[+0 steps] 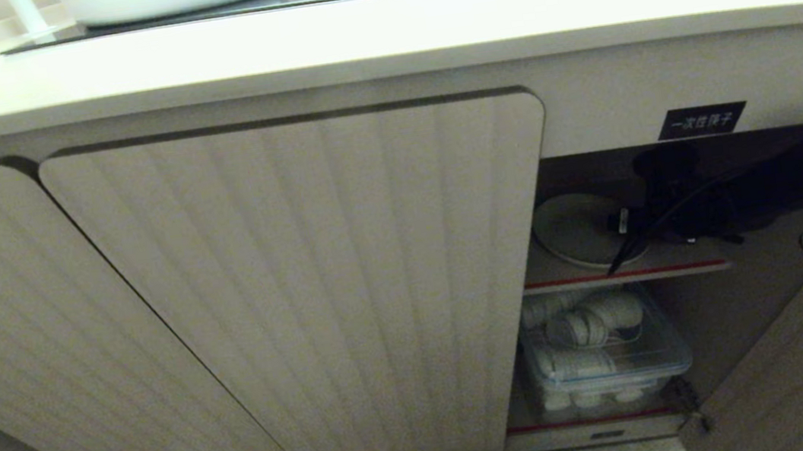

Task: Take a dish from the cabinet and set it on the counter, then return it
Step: Take the plate from the cabinet

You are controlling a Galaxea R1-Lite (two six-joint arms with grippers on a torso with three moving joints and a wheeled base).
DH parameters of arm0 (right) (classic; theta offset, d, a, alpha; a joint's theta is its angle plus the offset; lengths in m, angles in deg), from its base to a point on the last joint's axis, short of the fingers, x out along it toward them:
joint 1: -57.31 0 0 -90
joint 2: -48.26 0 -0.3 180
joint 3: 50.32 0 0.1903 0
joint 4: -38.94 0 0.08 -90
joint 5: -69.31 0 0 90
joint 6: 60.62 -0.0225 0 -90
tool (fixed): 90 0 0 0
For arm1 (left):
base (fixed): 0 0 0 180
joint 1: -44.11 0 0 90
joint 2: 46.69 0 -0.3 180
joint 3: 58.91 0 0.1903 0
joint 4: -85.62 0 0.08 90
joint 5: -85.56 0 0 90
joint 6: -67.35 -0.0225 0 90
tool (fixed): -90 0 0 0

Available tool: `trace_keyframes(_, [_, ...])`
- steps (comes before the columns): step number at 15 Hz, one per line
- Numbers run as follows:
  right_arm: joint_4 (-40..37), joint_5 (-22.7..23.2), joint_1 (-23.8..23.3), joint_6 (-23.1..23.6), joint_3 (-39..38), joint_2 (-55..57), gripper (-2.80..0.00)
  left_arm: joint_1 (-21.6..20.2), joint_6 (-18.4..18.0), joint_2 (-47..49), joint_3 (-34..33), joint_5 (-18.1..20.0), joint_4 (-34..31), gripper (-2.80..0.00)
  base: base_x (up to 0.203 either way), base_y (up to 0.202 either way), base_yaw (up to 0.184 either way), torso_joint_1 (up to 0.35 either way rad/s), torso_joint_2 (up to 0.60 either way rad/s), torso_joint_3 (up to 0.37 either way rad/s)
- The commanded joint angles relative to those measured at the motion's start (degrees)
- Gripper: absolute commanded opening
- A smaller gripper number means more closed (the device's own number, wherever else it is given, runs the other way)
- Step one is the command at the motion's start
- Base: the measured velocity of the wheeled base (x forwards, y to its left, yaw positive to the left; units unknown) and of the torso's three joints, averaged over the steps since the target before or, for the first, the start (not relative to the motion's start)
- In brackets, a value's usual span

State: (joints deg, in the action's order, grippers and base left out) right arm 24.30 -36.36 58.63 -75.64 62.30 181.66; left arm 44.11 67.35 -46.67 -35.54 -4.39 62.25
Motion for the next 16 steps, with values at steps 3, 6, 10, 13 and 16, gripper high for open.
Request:
trace_keyframes(3, [-0.1, 0.0, -0.1, -0.2, 0.7, -0.1, 0.00, 0.0, 0.0, 0.0, 0.0, 0.0, 0.0, 0.00, 0.000, 0.000, 0.000, 0.000, 0.00, 0.000])
trace_keyframes(6, [-0.2, 0.1, 0.0, -0.3, 0.7, -0.1, 0.00, 0.0, 0.0, 0.0, 0.0, 0.0, 0.0, 0.00, 0.000, 0.000, 0.000, 0.000, 0.00, 0.000])
trace_keyframes(10, [-0.8, 0.2, 0.0, -0.3, 0.7, 0.0, 0.00, 0.0, 0.0, 0.0, 0.0, 0.0, 0.0, 0.00, 0.000, 0.000, 0.000, 0.000, 0.00, 0.000])
trace_keyframes(13, [-1.8, 0.2, 0.0, -2.6, 1.0, 0.2, 0.00, 0.0, 0.0, 0.0, 0.0, 0.0, 0.0, 0.00, 0.000, 0.000, 0.000, 0.000, 0.00, 0.000])
trace_keyframes(16, [-4.3, 0.1, 0.0, -4.8, 1.5, 0.4, 0.00, 0.0, 0.0, 0.0, 0.0, 0.0, 0.0, 0.00, 0.000, 0.000, 0.000, 0.000, 0.00, 0.000])
